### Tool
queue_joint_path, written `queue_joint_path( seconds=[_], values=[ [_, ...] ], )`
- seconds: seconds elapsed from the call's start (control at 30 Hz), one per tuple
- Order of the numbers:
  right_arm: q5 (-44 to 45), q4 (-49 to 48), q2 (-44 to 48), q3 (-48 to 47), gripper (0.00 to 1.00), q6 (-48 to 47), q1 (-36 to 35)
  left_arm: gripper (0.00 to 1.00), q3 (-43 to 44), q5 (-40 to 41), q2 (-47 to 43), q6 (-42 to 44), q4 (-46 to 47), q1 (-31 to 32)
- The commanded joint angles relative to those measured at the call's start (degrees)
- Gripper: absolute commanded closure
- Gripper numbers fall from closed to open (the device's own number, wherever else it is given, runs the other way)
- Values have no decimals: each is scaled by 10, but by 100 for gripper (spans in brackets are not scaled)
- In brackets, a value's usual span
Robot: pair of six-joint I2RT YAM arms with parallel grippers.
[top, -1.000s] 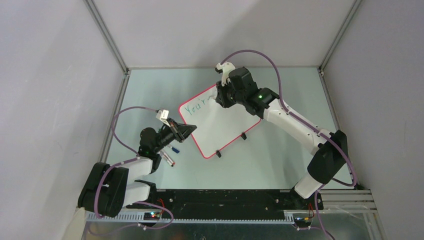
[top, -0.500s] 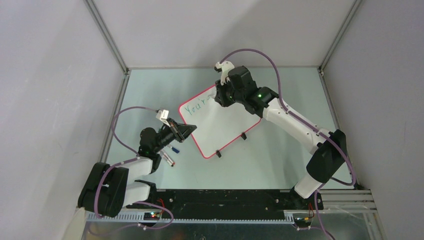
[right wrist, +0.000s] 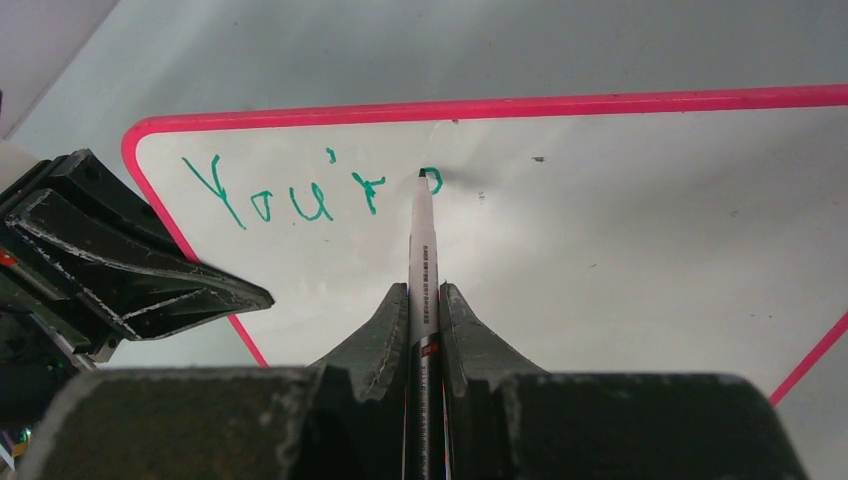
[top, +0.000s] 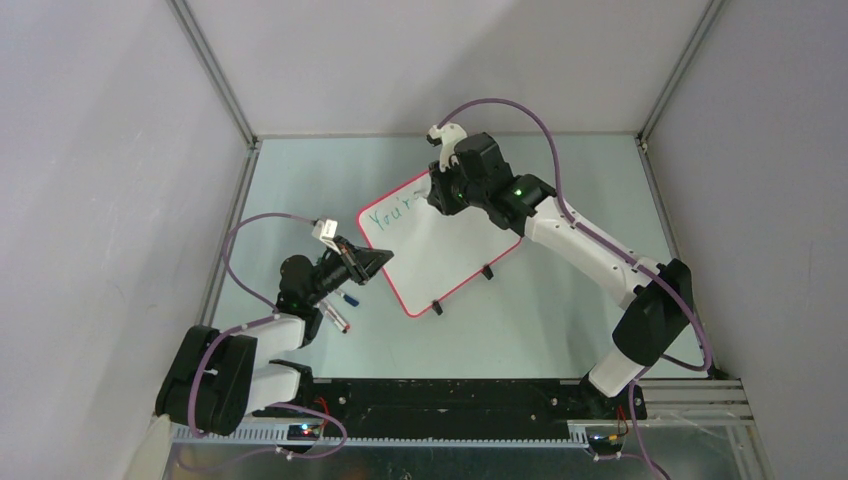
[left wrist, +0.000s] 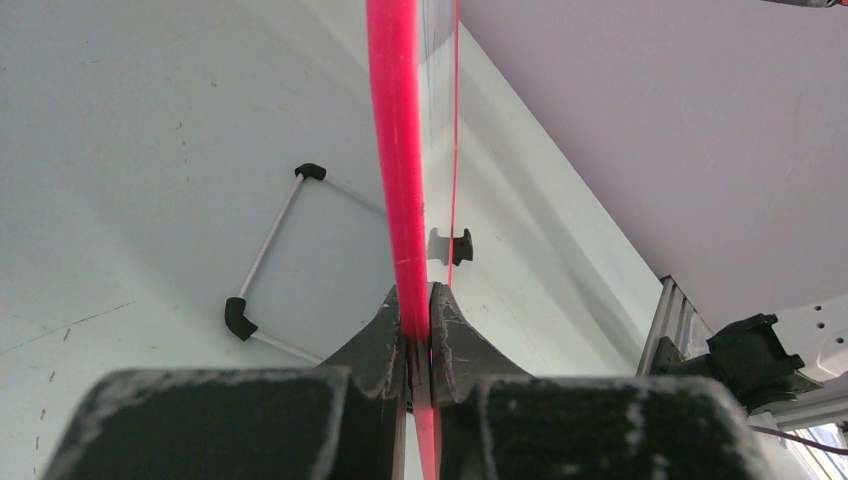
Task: Write a sentence on the whiteboard
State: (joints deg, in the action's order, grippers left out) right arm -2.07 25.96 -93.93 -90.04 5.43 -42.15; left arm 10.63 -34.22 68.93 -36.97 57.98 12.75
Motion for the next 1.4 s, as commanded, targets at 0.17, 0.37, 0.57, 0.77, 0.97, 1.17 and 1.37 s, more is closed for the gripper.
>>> queue_joint_path(
  seconds=[0.17,0.37,0.57,0.77,0.97,1.17,1.37],
  values=[
    [-11,-11,16,11,100,-7,-4,95,5,4,-8,67,-16,2],
    [-12,-11,24,27,100,-6,-5,95,4,4,-8,67,-15,2],
    [-11,-14,31,41,100,-6,-4,95,4,5,-10,69,-17,2],
    [0,-13,33,46,100,-6,-2,95,4,6,-11,70,-19,2],
    [7,-16,35,45,100,-2,5,95,5,6,-12,71,-21,2],
    [16,-17,34,40,100,-1,8,95,4,7,-12,71,-21,2],
    [18,-15,36,38,100,-1,10,95,4,7,-12,71,-21,2]
  ],
)
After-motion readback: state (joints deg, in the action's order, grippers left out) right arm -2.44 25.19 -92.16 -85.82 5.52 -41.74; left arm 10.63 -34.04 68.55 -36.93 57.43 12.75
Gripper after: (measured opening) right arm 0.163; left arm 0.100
